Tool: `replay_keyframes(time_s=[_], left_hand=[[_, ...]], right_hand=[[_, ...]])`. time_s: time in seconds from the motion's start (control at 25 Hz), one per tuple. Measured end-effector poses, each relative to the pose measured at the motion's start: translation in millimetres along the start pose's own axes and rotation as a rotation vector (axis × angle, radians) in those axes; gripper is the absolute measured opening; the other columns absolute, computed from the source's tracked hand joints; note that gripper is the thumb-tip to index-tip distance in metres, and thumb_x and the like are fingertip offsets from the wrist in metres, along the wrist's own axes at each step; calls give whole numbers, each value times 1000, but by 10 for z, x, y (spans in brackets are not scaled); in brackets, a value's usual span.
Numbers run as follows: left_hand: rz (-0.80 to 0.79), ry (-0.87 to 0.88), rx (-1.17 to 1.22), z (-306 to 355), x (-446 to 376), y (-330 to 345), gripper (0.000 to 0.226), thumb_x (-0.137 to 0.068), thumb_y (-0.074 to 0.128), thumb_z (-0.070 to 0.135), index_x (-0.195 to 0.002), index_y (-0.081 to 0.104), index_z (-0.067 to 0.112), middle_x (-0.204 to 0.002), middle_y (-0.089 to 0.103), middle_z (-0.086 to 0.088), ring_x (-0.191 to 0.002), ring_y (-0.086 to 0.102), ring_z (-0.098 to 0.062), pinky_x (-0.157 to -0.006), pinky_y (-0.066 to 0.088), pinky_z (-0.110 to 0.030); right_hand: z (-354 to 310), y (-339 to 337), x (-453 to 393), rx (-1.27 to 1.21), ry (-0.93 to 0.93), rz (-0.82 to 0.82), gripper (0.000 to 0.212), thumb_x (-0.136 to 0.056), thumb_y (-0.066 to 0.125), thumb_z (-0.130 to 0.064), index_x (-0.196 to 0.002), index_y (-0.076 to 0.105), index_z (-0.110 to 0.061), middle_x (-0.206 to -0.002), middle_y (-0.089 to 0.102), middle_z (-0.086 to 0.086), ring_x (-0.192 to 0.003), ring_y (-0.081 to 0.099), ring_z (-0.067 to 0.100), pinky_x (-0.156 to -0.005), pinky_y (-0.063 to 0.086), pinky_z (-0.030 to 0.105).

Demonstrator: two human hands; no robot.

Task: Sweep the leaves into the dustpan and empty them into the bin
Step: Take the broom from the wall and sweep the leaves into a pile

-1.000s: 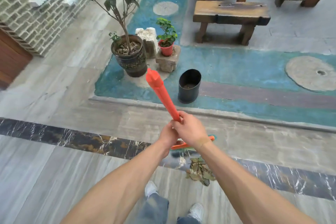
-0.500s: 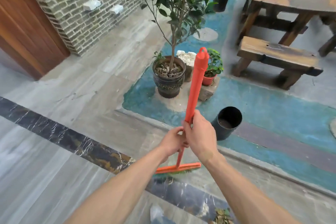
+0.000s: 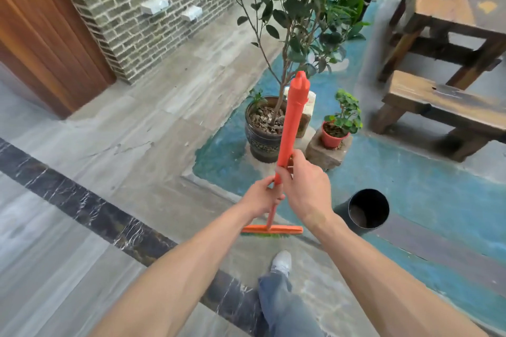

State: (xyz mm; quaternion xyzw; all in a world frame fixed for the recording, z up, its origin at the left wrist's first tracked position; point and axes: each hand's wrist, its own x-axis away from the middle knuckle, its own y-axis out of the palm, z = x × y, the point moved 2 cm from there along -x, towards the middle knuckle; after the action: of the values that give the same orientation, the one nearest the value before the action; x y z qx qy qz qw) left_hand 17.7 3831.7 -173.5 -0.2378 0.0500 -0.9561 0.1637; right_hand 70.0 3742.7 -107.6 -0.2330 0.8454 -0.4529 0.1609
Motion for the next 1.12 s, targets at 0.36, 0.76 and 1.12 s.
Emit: replay_keyframes(time_s=[0.36, 0.76, 1.12], left_hand=[[45, -4, -262, 716, -1676, -367, 17, -92, 46, 13, -94, 60, 22, -69, 62, 12, -59, 59, 0, -47, 45, -14], [-28, 58, -489, 1000, -2922, -777, 28, -96, 43, 11, -120, 58, 9, -106, 69, -14, -90, 65, -27, -61, 40, -24], [-225, 22, -694, 1140, -4043, -1573, 30, -97, 39, 7, -123, 50, -3, -121, 62, -23, -114, 59, -36, -83, 43, -35]], right_hand=[[417, 279, -1763, 9, 72, -70, 26, -95, 53, -43, -112, 59, -25, -100, 72, 3, -97, 65, 32, -74, 46, 38], [501, 702, -3038, 71, 192, -233, 34, -98, 45, -41, -110, 59, -13, -107, 70, 14, -102, 63, 37, -75, 47, 41], [50, 1162, -4136, 73, 362, -297, 43, -101, 38, -44, -112, 63, -10, -113, 68, 16, -108, 63, 36, -83, 48, 40]])
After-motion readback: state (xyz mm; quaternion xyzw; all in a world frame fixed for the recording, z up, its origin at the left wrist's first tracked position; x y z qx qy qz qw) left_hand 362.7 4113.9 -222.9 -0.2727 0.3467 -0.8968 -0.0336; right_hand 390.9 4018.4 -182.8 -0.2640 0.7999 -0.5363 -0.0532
